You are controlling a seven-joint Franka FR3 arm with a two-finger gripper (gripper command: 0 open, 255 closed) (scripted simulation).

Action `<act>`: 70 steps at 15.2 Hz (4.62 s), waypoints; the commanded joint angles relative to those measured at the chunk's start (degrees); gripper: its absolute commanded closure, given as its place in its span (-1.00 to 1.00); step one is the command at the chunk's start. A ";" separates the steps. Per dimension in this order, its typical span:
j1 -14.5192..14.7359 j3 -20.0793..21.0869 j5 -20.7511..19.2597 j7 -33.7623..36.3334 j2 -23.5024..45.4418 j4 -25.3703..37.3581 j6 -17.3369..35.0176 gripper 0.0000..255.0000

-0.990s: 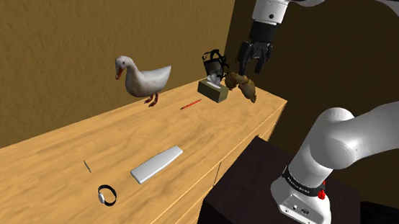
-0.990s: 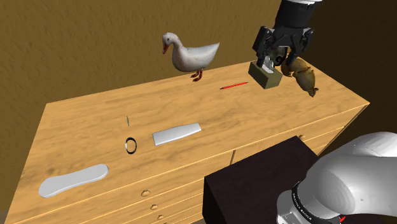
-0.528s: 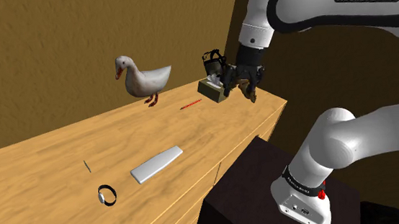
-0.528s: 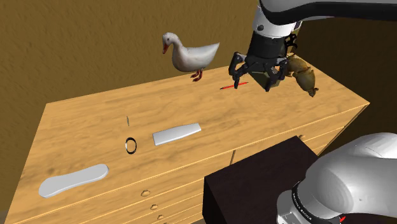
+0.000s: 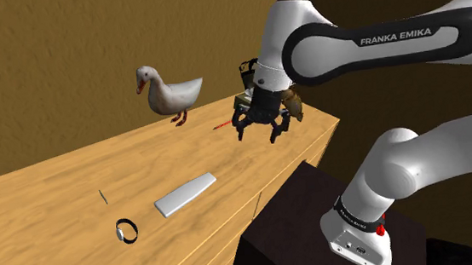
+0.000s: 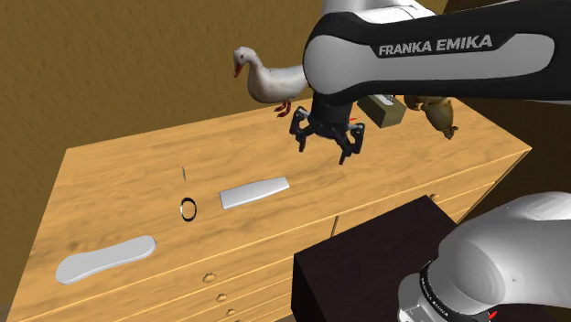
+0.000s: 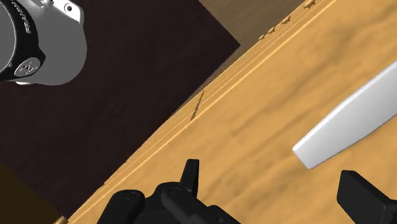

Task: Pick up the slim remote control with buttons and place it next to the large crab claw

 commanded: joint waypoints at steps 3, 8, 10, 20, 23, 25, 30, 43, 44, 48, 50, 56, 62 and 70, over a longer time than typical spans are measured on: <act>-2.42 7.65 2.26 12.34 6.97 0.97 7.24 -1.00; -8.04 17.80 0.44 28.97 18.79 4.50 16.59 -1.00; -11.22 22.04 -2.73 36.80 24.51 6.51 20.20 -1.00; -11.09 22.00 -37.74 82.71 56.88 20.01 28.52 -1.00; -9.59 20.17 -40.22 84.41 59.03 19.93 30.20 -1.00; -8.64 18.98 -41.90 85.55 60.48 19.96 31.27 -1.00; -7.86 17.99 -43.19 86.43 61.60 20.02 32.11 -1.00; -7.86 18.00 -43.18 86.43 61.60 20.02 32.10 1.00; -7.86 18.00 -43.18 86.43 61.60 20.02 32.10 1.00; -9.32 19.84 -40.71 84.76 59.45 19.93 30.51 1.00; -10.26 21.03 -39.03 83.62 58.00 19.94 29.42 1.00; -12.82 24.19 -33.82 80.08 53.58 20.33 25.97 1.00; -14.86 26.54 -28.62 76.51 49.12 21.26 22.22 1.00; -16.48 28.08 -22.36 72.13 43.43 23.33 16.71 1.00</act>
